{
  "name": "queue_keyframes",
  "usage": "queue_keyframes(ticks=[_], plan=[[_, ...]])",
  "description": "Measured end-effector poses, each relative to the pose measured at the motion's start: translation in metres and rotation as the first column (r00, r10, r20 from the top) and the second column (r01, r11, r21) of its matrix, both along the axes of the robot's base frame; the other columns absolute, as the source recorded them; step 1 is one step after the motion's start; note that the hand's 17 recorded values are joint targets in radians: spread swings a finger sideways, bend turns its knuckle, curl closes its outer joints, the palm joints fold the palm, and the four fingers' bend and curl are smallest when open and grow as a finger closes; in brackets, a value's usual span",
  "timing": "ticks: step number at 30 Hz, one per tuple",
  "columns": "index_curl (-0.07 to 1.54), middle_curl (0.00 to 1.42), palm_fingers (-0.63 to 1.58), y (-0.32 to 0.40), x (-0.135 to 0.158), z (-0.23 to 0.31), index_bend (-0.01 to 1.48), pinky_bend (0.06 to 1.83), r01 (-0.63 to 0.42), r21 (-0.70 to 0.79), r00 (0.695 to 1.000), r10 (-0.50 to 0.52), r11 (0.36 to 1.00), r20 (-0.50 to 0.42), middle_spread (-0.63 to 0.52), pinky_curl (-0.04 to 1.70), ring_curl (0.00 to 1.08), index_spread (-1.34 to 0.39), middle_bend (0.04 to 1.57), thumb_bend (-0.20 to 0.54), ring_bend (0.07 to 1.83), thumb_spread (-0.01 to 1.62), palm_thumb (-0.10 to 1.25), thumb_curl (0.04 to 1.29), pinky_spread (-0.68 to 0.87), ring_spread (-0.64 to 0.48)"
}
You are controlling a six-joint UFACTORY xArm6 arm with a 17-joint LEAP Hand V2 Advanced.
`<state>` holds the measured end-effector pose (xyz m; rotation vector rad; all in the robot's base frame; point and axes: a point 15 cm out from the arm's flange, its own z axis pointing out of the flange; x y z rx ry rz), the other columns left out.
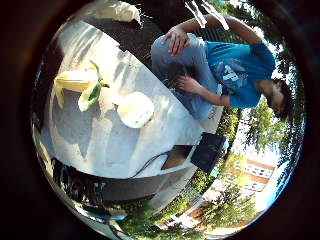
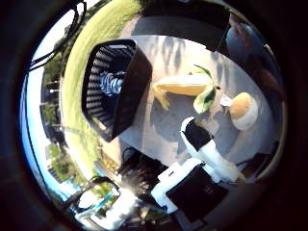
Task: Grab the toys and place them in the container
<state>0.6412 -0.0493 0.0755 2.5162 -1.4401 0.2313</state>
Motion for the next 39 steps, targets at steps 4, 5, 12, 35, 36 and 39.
queue_keyframes(ticks=[4, 5, 12, 35, 36, 39], plan=[[0.26, 0.31, 0.07, 0.001, 0.004, -0.04, 0.19, 0.49, -0.029, -0.003, 1.0, 0.029, 1.0, 0.002, 0.08, 0.35, 0.31, -0.22, 0.17, -0.046, 0.44, 1.1, 0.54, 0.35, 0.43, 0.26], [0.27, 0.31, 0.09, 0.005, 0.006, -0.053, 0.19, 0.48, -0.04, 0.002, 0.999, 0.04, 0.999, 0.008, 0.08, 0.35, 0.31, -0.21, 0.17, -0.051, 0.44, 1.1, 0.51, 0.34, 0.43, 0.26], [0.3, 0.3, 0.16, 0.021, 0.003, -0.121, 0.21, 0.47, -0.062, 0.027, 0.998, 0.062, 0.998, 0.014, 0.08, 0.32, 0.3, -0.14, 0.16, -0.04, 0.4, 1.08, 0.44, 0.31, 0.45, 0.28], [0.43, 0.56, 1.31, 0.05, -0.029, -0.151, 0.38, 0.85, -0.126, -0.038, 0.987, 0.122, 0.991, -0.106, -0.08, 0.4, 0.5, -0.36, 0.81, 0.018, 0.99, 1.07, 0.64, 0.36, 0.49, 0.15], [0.45, 0.6, 1.27, 0.049, -0.035, -0.149, 0.38, 0.91, -0.125, -0.048, 0.984, 0.117, 0.991, -0.133, -0.09, 0.43, 0.53, -0.39, 0.88, 0.028, 1.06, 1.06, 0.69, 0.38, 0.48, 0.13], [0.49, 0.68, 1.17, 0.049, -0.052, -0.139, 0.4, 1.05, -0.124, -0.076, 0.973, 0.106, 0.989, -0.206, -0.12, 0.51, 0.6, -0.47, 1.01, 0.082, 1.2, 1.04, 0.86, 0.45, 0.44, 0.07]])
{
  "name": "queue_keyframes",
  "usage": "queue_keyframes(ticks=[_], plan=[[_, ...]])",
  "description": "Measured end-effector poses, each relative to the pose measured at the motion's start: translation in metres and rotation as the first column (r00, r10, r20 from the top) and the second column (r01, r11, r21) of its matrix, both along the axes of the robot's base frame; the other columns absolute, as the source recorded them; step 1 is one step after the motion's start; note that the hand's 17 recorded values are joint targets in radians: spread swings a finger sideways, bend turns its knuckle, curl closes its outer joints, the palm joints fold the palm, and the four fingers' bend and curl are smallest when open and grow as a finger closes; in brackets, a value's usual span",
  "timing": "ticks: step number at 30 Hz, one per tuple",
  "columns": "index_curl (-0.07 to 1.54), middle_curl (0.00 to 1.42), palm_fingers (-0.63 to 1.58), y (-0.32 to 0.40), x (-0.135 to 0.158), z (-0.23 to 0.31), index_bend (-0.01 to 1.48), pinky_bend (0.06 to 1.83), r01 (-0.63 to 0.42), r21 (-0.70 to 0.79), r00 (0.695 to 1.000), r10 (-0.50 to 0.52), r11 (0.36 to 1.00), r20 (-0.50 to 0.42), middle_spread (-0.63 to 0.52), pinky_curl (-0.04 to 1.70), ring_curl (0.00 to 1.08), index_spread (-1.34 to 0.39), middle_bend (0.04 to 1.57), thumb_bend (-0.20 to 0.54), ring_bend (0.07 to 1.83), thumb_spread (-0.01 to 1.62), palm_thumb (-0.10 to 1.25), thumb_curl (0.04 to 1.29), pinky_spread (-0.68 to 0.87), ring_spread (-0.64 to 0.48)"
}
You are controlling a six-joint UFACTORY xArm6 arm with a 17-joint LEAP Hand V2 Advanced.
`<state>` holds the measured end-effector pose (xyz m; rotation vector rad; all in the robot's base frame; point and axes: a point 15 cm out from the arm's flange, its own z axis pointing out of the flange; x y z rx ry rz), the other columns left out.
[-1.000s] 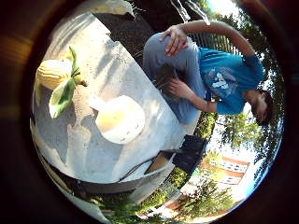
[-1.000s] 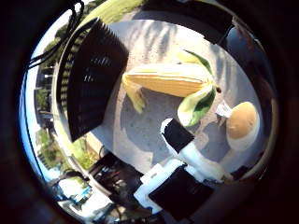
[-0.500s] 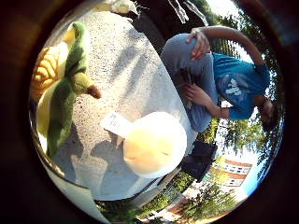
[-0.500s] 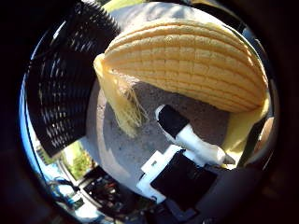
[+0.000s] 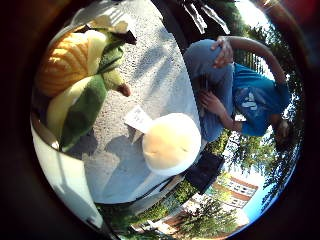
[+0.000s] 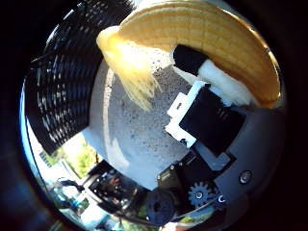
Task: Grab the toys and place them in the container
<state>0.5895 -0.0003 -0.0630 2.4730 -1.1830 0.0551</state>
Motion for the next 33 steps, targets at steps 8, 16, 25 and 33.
queue_keyframes(ticks=[8, 16, 25, 33], plan=[[0.66, 0.84, 0.98, -0.017, -0.003, 0.113, 0.46, 1.3, 0.083, -0.016, 0.996, -0.083, 0.996, -0.014, -0.15, 0.71, 0.71, -0.69, 1.22, 0.093, 1.41, 1.06, 1.0, 0.59, 0.34, -0.03], [0.89, 0.93, 0.83, 0.037, -0.065, 0.254, 0.5, 1.41, 0.101, 0.113, 0.986, -0.084, 0.988, -0.144, -0.17, 0.84, 0.76, -0.84, 1.32, 0.043, 1.52, 1.07, 1.01, 0.68, 0.26, -0.07], [1.14, 0.98, 0.73, 0.169, -0.12, 0.355, 0.52, 1.5, -0.06, 0.299, 0.99, 0.094, 0.952, -0.102, -0.18, 0.94, 0.78, -0.94, 1.39, -0.008, 1.6, 1.09, 1.0, 0.76, 0.2, -0.09], [1.31, 1.0, 0.68, 0.27, -0.124, 0.328, 0.52, 1.54, -0.104, 0.38, 0.99, 0.131, 0.919, -0.046, -0.18, 0.98, 0.79, -0.98, 1.43, -0.014, 1.63, 1.09, 0.98, 0.81, 0.17, -0.1]])
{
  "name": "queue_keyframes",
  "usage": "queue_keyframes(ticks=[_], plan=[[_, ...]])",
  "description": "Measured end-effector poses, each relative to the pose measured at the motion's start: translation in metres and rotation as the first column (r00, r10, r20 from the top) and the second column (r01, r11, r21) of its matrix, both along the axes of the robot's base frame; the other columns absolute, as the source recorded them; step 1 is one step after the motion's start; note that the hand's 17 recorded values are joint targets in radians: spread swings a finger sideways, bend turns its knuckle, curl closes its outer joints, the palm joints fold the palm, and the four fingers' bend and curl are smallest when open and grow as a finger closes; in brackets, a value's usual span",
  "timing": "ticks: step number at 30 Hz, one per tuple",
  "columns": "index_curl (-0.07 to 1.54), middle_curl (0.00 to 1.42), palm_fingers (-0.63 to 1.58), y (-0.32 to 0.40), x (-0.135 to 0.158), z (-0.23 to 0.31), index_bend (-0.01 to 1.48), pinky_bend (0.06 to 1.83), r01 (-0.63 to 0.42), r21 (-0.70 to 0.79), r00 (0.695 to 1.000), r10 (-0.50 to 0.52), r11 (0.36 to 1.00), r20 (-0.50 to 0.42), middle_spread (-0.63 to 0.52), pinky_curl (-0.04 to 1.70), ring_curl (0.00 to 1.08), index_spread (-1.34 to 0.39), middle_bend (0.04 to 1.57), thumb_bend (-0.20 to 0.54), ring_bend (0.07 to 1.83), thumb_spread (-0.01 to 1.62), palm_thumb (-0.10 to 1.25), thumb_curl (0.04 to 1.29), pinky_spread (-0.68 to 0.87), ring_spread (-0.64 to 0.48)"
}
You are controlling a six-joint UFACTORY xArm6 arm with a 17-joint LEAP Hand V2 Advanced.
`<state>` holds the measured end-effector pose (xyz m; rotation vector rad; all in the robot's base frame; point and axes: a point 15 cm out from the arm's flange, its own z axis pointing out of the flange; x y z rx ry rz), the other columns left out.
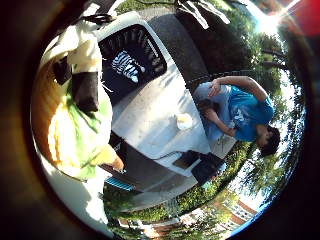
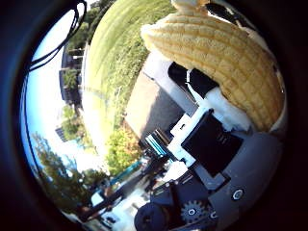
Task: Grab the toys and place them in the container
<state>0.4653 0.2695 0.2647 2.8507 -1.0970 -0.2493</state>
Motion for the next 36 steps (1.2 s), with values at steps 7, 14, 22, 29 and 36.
queue_keyframes(ticks=[7, 14, 22, 29, 36], plan=[[1.41, 1.0, 0.62, 0.036, 0.022, -0.101, 0.52, 1.51, 0.018, -0.012, 1.0, -0.018, 1.0, -0.005, -0.18, 1.01, 0.78, -0.98, 1.42, -0.025, 1.66, 1.11, 0.87, 0.8, 0.15, -0.09], [1.24, 0.75, -0.17, 0.043, 0.009, -0.159, 0.4, 1.25, -0.002, -0.056, 0.998, -0.002, 0.998, -0.069, -0.1, 0.94, 0.65, -0.86, 0.81, -0.034, 1.25, 1.13, 0.81, 0.7, 0.25, 0.07], [0.78, 0.44, -0.22, 0.009, 0.027, -0.161, 0.05, 1.01, 0.008, -0.047, 0.997, -0.011, 0.999, -0.083, 0.05, 0.7, 0.35, -0.64, 0.22, -0.031, 0.71, 1.11, 0.79, 0.6, 0.42, 0.26], [0.53, 0.37, -0.12, -0.083, 0.081, -0.081, 0.1, 0.92, 0.115, 0.024, 0.993, -0.115, 0.993, 0.021, 0.08, 0.6, 0.31, -0.53, 0.15, -0.028, 0.61, 1.09, 0.79, 0.54, 0.48, 0.29], [0.41, 0.33, -0.05, -0.223, 0.106, -0.046, 0.15, 0.83, 0.26, 0.03, 0.963, -0.261, 0.965, 0.06, 0.08, 0.53, 0.3, -0.47, 0.17, -0.028, 0.57, 1.09, 0.8, 0.51, 0.5, 0.29]])
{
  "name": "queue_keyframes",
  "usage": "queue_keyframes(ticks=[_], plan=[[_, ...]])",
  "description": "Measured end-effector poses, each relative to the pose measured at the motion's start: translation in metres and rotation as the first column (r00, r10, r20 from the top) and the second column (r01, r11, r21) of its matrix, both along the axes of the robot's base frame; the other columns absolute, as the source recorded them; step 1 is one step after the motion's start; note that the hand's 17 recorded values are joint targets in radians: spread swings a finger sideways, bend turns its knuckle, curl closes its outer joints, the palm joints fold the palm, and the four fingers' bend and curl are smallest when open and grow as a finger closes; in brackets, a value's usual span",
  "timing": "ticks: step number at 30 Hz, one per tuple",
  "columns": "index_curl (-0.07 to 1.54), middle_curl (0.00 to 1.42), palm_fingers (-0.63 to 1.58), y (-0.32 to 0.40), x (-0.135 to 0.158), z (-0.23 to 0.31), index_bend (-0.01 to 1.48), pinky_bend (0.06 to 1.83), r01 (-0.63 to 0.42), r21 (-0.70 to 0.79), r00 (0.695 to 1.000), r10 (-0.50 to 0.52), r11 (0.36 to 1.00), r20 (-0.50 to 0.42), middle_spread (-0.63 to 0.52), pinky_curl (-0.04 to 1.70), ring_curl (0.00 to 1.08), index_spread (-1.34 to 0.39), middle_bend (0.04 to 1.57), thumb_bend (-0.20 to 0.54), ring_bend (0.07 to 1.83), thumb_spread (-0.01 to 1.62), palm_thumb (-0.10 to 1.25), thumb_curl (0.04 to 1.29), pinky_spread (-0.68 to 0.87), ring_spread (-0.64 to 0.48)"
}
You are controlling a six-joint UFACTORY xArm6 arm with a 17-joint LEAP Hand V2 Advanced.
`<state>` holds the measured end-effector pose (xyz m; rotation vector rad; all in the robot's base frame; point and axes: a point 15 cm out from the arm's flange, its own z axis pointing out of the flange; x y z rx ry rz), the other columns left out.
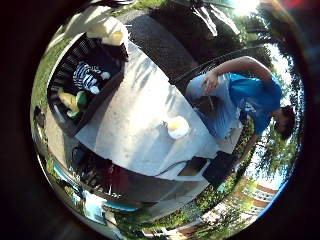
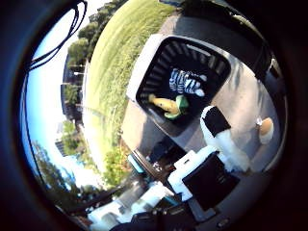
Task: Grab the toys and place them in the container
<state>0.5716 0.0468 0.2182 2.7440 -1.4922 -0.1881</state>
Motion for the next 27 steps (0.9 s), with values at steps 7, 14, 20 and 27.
queue_keyframes(ticks=[7, 14, 20, 27], plan=[[0.34, 0.33, -0.02, -0.154, 0.021, -0.034, 0.15, 0.73, 0.134, -0.14, 0.99, -0.127, 0.981, 0.06, 0.08, 0.45, 0.3, -0.33, 0.19, -0.045, 0.55, 1.1, 0.7, 0.47, 0.49, 0.27], [0.32, 0.34, 0.05, -0.242, 0.032, -0.126, 0.18, 0.64, 0.216, -0.193, 0.975, -0.2, 0.957, 0.099, 0.09, 0.39, 0.29, -0.2, 0.2, -0.043, 0.5, 1.12, 0.61, 0.42, 0.47, 0.27], [0.32, 0.34, 0.11, -0.28, 0.035, -0.197, 0.18, 0.58, 0.242, -0.294, 0.968, -0.21, 0.924, 0.138, 0.1, 0.35, 0.29, -0.11, 0.18, -0.047, 0.46, 1.11, 0.52, 0.36, 0.47, 0.28], [0.31, 0.33, 0.18, -0.28, 0.029, -0.259, 0.18, 0.56, 0.249, -0.344, 0.967, -0.213, 0.905, 0.139, 0.1, 0.32, 0.29, -0.07, 0.18, -0.04, 0.44, 1.08, 0.44, 0.32, 0.48, 0.3]])
